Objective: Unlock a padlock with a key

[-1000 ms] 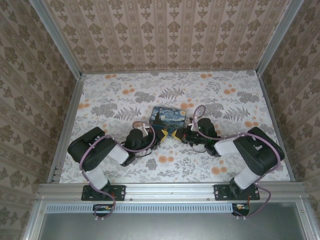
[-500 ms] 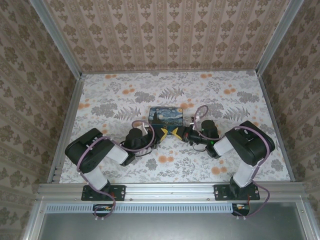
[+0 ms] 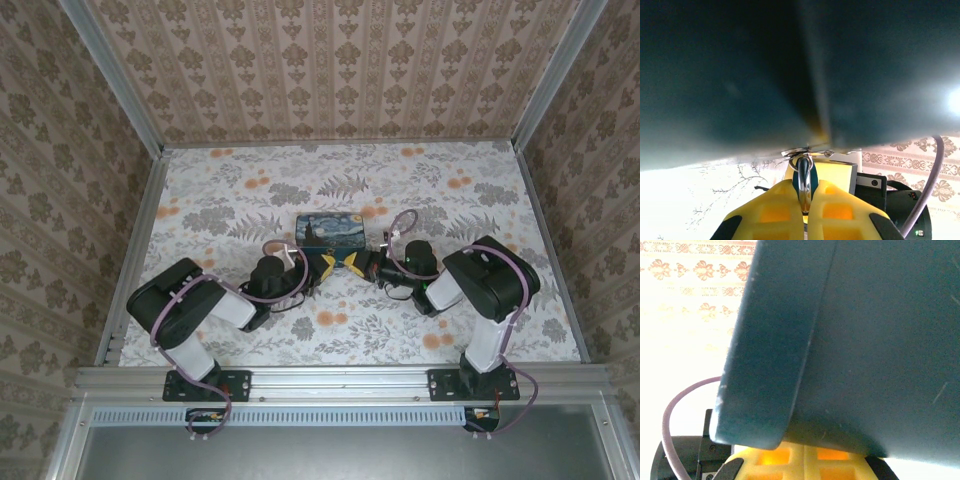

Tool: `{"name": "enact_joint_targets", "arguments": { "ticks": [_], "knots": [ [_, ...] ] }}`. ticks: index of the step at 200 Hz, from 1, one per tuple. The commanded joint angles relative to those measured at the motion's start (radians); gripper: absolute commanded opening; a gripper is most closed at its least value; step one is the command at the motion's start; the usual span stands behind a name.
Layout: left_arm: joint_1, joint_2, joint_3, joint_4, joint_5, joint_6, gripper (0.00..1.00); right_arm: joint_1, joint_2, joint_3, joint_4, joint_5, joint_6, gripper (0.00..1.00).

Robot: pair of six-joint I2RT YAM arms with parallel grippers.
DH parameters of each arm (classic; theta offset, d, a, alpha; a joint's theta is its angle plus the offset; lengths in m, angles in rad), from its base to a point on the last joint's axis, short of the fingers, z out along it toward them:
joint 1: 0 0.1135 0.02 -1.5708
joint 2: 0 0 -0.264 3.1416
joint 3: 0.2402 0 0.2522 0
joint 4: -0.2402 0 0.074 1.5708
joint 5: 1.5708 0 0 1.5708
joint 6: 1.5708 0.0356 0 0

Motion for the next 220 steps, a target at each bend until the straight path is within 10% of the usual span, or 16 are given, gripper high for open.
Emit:
{"name": "enact_joint_targets", "arguments": {
  "ticks": [1,129,178,220],
  "knots": [
    [-0.032,-0.036,0.03,0.092,0.046,0.012,0.0,0.035,-0.039,0.015,-0.001,0.041,0.039,0.0],
    [-0.048,0.045,0.037,0.092,0.007,0.048,0.0,0.047,-0.027,0.038,-0.024,0.081,0.061,0.0],
    [-0.005,0.099,0.012,0.092,-0.024,0.102,0.0,0.003,-0.052,-0.024,-0.081,0.077,-0.005,0.47],
    [0.025,0.137,0.019,0.095,-0.007,0.116,0.0,-0.01,-0.126,-0.1,-0.221,0.059,-0.099,0.65]
  ]
}}
